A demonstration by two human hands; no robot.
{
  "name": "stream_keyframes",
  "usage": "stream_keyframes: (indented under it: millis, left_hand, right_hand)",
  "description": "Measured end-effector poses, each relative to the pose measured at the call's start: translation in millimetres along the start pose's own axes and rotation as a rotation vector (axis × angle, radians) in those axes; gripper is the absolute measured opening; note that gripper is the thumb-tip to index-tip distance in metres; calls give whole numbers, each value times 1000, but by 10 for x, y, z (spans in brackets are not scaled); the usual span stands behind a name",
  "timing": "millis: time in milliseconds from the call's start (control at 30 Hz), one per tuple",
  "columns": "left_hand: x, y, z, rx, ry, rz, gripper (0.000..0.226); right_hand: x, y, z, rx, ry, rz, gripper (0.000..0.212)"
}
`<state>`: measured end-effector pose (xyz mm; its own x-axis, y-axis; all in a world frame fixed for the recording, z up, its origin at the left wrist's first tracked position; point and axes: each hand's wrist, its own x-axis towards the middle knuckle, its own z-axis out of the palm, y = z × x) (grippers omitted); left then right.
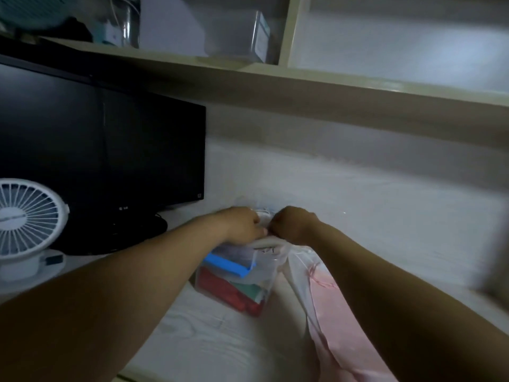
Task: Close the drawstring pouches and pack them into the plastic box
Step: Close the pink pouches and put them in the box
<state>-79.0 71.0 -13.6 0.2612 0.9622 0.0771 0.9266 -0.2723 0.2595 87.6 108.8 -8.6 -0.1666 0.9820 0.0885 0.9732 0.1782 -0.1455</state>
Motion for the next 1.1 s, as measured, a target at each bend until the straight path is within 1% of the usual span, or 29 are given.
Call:
stream_keyframes:
  millis: [67,133,167,200,267,300,333,367,400,433,500,633,700,767,867,967,1100]
  left_hand:
    - [44,0,-8,53,-73,-6,37]
    - [78,-21,-49,108,-94,-19,38]
    - [87,-38,-61,117,-84,-30,40]
    - [68,-33,-89,98,-57,-22,43]
    - [-6,26,-123,-41,42,33,49]
    - [-32,66,-129,-114,72,78,49]
    - [-52,117,-122,-162,63,127,43]
    - [-60,144,-107,-149,6,157,33]
    - [-80,173,-83,-83,-74,175,27]
    - [-80,176,-51,-6,-147,171,31]
    - [-73,193,-25,89,-223,119,42]
    - [-74,294,-67,171,-299,109,41]
    - [-85,346,-76,65,-246,105,38]
    - [-80,419,-71,-31,-114,131,36]
    - [-55,597,-87,-106,46,153,40]
    - [-47,893,-92,-185,145,170,48]
    - [-54,1364,49,-309,239,274,39]
  right_hand:
    - [0,-1,11,67,-154,43,36]
    - [-30,35,-13,94,-179,26,35]
    - [-58,49,-24,114,-143,2,34]
    - [-87,78,-34,115,-58,-35,34]
    - [-178,159,-83,206,121,-66,37]
    - [-201,229,-99,255,230,-83,37]
    - [-240,301,-118,274,302,-99,35]
    - [-285,354,-126,286,331,-96,33]
    - [-333,417,-121,292,325,-85,30]
    - [-397,458,-111,301,317,-77,29]
    - [-519,587,-60,304,305,-58,29]
    - [-745,858,49,310,266,-10,33]
    - [-821,984,81,337,266,8,33]
    - [-885,1113,75,366,281,21,32]
    - [-961,1266,26,379,301,40,31]
    - [-1035,1396,9,390,322,54,30]
    - [-1135,1623,47,406,325,90,28]
